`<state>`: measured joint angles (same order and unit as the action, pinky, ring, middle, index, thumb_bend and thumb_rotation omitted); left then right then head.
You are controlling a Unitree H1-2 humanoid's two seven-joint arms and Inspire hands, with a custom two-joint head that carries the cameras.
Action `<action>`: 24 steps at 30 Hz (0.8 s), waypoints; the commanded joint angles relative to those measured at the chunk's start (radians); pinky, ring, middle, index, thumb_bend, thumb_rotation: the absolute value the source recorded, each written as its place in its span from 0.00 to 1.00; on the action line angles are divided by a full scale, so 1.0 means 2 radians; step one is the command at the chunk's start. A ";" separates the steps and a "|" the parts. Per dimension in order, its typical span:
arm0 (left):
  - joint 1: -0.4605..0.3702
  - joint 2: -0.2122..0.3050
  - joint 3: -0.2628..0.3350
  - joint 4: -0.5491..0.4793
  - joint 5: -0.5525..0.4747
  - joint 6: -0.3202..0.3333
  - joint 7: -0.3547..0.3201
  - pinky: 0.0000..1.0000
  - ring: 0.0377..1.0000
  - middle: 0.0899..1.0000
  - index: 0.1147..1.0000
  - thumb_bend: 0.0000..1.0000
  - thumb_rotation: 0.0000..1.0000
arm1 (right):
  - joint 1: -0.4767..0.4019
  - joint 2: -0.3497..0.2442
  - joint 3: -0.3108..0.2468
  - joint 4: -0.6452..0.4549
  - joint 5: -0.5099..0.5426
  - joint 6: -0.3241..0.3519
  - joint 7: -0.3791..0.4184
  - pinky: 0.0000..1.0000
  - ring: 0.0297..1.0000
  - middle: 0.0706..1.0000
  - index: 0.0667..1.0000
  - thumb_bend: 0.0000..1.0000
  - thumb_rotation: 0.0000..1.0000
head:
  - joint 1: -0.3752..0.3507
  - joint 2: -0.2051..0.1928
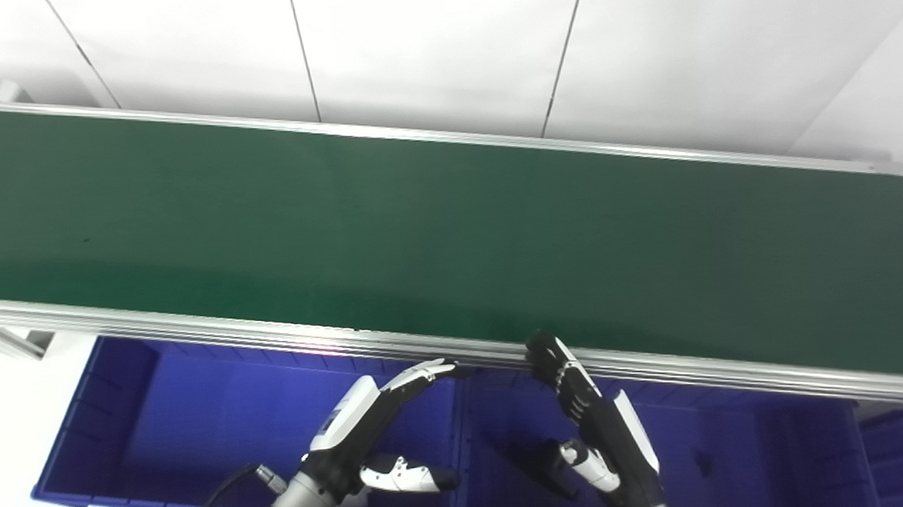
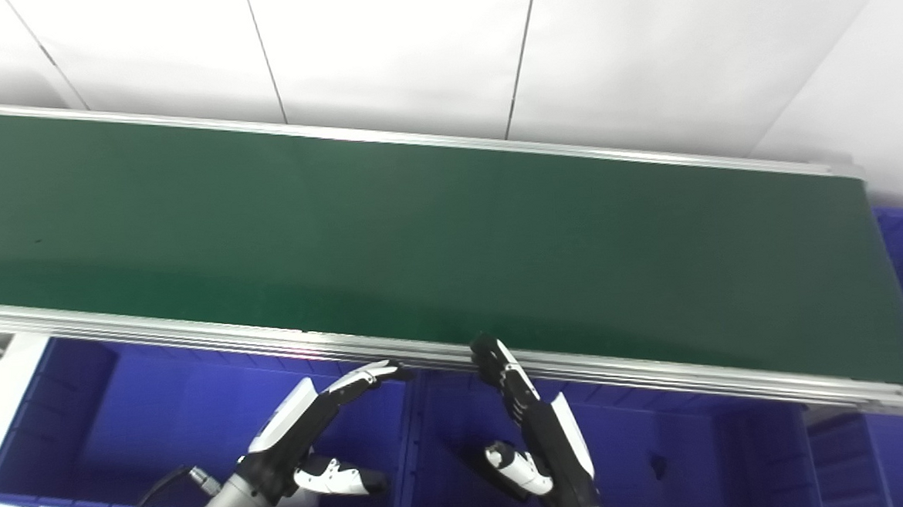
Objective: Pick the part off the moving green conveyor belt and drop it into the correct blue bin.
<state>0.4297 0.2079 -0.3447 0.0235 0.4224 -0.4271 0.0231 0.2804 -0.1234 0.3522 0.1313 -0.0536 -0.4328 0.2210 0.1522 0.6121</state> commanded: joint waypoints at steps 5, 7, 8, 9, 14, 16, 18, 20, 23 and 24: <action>-0.004 0.023 -0.015 -0.002 -0.027 -0.021 0.006 0.93 0.93 0.90 0.82 0.89 0.83 | -0.009 0.006 0.019 0.001 -0.011 -0.019 -0.017 0.83 0.90 0.91 0.91 0.90 0.82 | -0.042 -0.004; -0.006 0.031 -0.024 -0.001 -0.034 -0.021 0.010 0.95 0.94 0.91 0.83 0.88 0.84 | -0.011 0.004 0.024 0.001 -0.017 -0.019 -0.025 0.82 0.89 0.91 0.91 0.91 0.82 | -0.046 -0.004; -0.007 0.034 -0.028 -0.002 -0.038 -0.021 0.011 0.96 0.94 0.91 0.83 0.88 0.85 | -0.011 0.003 0.027 0.001 -0.020 -0.019 -0.029 0.82 0.89 0.91 0.90 0.91 0.82 | -0.047 -0.005; -0.008 0.036 -0.031 -0.002 -0.042 -0.021 0.011 0.96 0.95 0.92 0.84 0.89 0.86 | -0.012 0.002 0.029 0.002 -0.022 -0.019 -0.033 0.81 0.89 0.91 0.90 0.91 0.81 | -0.046 -0.006; -0.012 0.045 -0.047 -0.002 -0.056 -0.021 0.022 0.97 0.96 0.93 0.85 0.92 0.89 | -0.014 -0.002 0.037 0.001 -0.021 -0.019 -0.043 0.81 0.88 0.90 0.90 0.92 0.80 | -0.041 -0.006; -0.014 0.047 -0.053 -0.001 -0.058 -0.021 0.028 0.97 0.96 0.93 0.86 0.91 0.89 | -0.015 -0.005 0.038 0.000 -0.019 -0.019 -0.044 0.81 0.88 0.90 0.90 0.92 0.80 | -0.036 -0.005; -0.015 0.047 -0.057 -0.001 -0.059 -0.021 0.031 0.97 0.96 0.93 0.86 0.91 0.89 | -0.015 -0.008 0.038 -0.001 -0.016 -0.019 -0.043 0.81 0.89 0.91 0.90 0.92 0.80 | -0.026 -0.002; -0.016 0.046 -0.059 -0.003 -0.059 -0.021 0.030 0.95 0.96 0.93 0.86 0.91 0.89 | -0.015 -0.010 0.037 -0.002 -0.014 -0.019 -0.042 0.81 0.89 0.91 0.90 0.92 0.79 | -0.016 0.002; -0.014 0.041 -0.059 -0.011 -0.059 -0.021 0.026 0.94 0.95 0.93 0.86 0.92 0.89 | -0.013 -0.013 0.032 -0.006 -0.004 -0.019 -0.037 0.81 0.89 0.91 0.90 0.92 0.80 | 0.008 0.016; -0.012 0.038 -0.059 -0.015 -0.059 -0.021 0.025 0.93 0.96 0.93 0.86 0.92 0.89 | -0.013 -0.014 0.030 -0.008 0.000 -0.019 -0.034 0.83 0.90 0.91 0.91 0.91 0.79 | 0.015 0.021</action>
<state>0.4018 0.2903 -0.4659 0.0305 0.3137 -0.4316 0.0646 0.2525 -0.1486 0.4195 0.1431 -0.0762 -0.4363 0.1467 0.1822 0.6548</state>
